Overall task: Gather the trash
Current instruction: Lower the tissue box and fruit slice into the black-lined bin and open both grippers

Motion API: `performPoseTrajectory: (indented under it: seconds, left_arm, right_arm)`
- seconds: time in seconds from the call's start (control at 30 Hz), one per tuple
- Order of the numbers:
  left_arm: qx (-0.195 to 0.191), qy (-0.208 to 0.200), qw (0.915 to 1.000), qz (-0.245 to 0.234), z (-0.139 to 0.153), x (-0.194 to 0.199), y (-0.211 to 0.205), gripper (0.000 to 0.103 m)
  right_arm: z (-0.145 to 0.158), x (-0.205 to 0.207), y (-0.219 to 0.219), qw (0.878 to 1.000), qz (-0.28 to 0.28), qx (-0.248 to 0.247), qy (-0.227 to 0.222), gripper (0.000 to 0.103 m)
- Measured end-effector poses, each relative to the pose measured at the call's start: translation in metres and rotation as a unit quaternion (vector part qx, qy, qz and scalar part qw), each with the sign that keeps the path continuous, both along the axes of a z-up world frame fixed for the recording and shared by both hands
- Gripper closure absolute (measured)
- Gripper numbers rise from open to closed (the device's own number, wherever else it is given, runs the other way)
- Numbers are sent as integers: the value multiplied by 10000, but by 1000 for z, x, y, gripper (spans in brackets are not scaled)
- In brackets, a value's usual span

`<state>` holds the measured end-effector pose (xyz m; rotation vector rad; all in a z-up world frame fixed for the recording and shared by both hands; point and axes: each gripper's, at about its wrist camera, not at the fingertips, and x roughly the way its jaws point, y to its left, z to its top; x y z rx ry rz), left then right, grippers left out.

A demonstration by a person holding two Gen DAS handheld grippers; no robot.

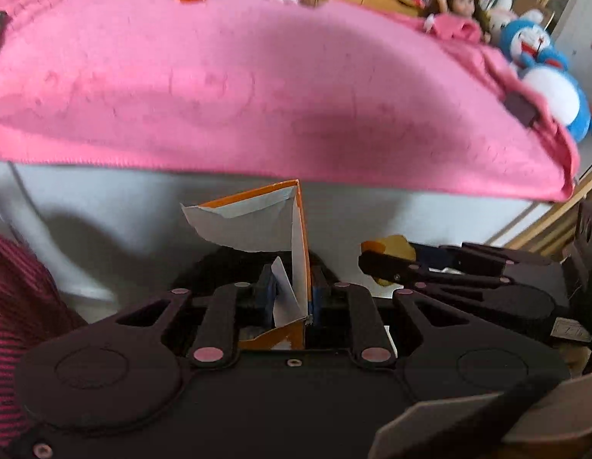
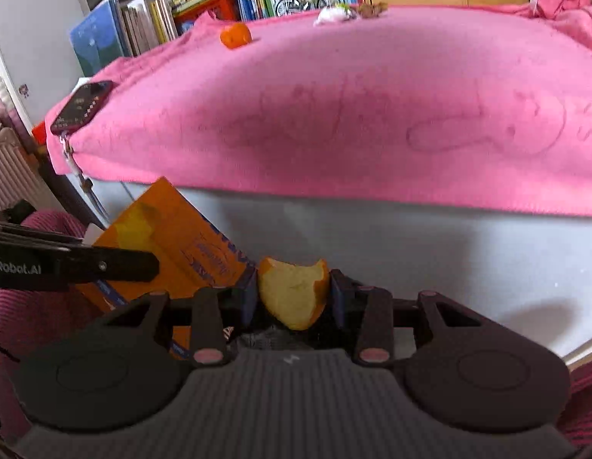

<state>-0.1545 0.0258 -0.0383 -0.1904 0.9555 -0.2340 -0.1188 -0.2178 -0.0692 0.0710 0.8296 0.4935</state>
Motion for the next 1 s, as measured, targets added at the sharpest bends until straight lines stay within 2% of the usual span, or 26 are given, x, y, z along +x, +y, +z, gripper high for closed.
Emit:
performPoseTrajectory:
  seconds: [0.2,0.37,0.4,0.47,0.57,0.87,1.0]
  left_arm:
    - [113,498,9987,-7,-37,12,-5,86]
    - [199,591,9980,-50,-51,16,-7,84]
    - [203,605,9980,-47,-52,17,-6,84]
    - [224,624,9978,-26,-55,18,-5,80]
    - [288,634,9976,-12,-56,22,-10,72]
    - [363,652,9972,75,-54,27,-12,52]
    - [359,601,9975,131,-49,26,-10,50]
  right_arm:
    - [-28,9,-1,9990,-203,75,400,57]
    - [-34,8,2,9987,-186,-41,463,54]
    - [-34,8,2,9987,-189,-57,466,51]
    - [-35,9,1,9985,-218,-68,488,47]
    - [-34,10,2,9984,-248,-11,510,36]
    - [-29,13,3,9987,-245,21,450,30]
    - [-23,13,3,9990,-237,49,374,29]
